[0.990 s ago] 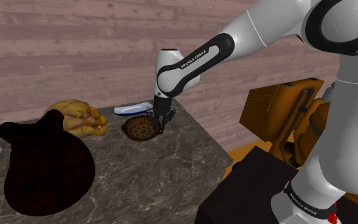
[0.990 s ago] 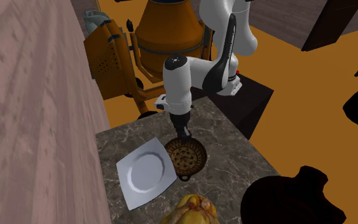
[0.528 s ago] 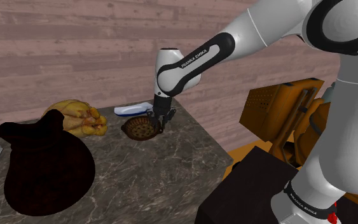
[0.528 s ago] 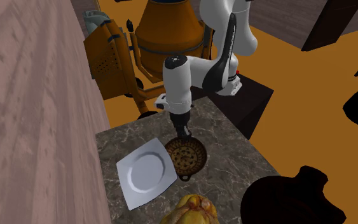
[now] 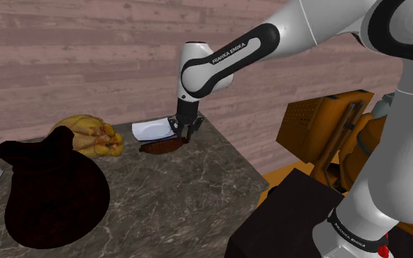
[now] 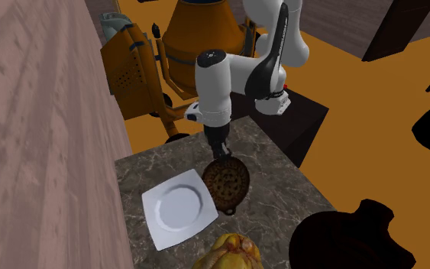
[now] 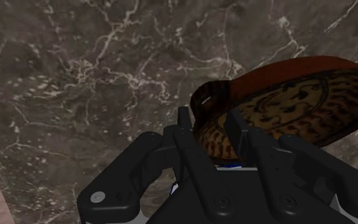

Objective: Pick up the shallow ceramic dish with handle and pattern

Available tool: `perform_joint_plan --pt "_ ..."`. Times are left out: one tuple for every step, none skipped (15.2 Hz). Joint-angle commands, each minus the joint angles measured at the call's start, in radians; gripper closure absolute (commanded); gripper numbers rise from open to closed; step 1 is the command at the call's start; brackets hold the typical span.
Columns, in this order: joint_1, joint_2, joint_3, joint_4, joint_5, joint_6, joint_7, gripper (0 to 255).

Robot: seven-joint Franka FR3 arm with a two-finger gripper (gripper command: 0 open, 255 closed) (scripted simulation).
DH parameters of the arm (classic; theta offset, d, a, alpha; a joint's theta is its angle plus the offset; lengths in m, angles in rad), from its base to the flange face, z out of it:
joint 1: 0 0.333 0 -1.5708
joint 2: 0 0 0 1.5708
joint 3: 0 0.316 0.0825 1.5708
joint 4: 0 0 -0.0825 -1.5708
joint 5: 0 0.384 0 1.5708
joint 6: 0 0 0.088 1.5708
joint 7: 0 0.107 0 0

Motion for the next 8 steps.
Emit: perform_joint_plan --pt "-0.002 -0.012 0.0 0.012 0.002 -0.024 -0.001 255" --pt "-0.002 -0.019 0.0 0.018 0.002 -0.036 -0.001 255" --pt "-0.003 -0.025 0.0 0.024 0.003 -0.048 0.0 255" --pt "-0.003 -0.031 0.0 0.03 0.004 -0.061 0.0 255" --pt "-0.003 -0.037 0.001 0.036 0.004 -0.073 0.001 255" --pt "-0.004 -0.043 0.001 0.042 0.005 -0.085 0.001 255" --pt "-0.004 -0.044 0.001 0.043 0.005 -0.087 0.002 255" --pt "-0.004 -0.044 0.001 0.043 0.005 -0.087 0.002 255"
